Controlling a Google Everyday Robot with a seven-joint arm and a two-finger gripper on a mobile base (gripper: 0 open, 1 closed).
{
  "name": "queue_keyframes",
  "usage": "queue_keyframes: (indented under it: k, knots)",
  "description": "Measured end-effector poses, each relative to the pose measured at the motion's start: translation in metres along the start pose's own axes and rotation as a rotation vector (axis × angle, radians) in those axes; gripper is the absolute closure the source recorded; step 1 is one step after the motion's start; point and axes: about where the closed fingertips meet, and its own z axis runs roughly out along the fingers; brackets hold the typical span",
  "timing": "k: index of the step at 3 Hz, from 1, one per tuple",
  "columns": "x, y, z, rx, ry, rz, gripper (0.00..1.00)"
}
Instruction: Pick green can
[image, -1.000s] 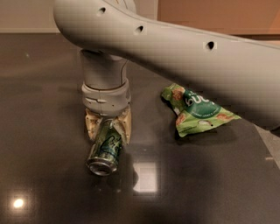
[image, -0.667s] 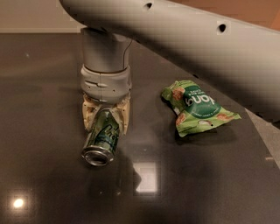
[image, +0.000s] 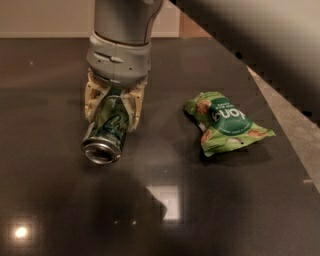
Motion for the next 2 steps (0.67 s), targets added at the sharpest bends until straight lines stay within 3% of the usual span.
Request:
queue_keyframes:
  k: [1, 2]
  knots:
    - [0.0097, -0.0196, -0.0232, 0.096, 0.034, -0.003, 1.0]
    - [0.0131, -0.0271, -0.0239, 0.122, 0.05, -0.005, 1.0]
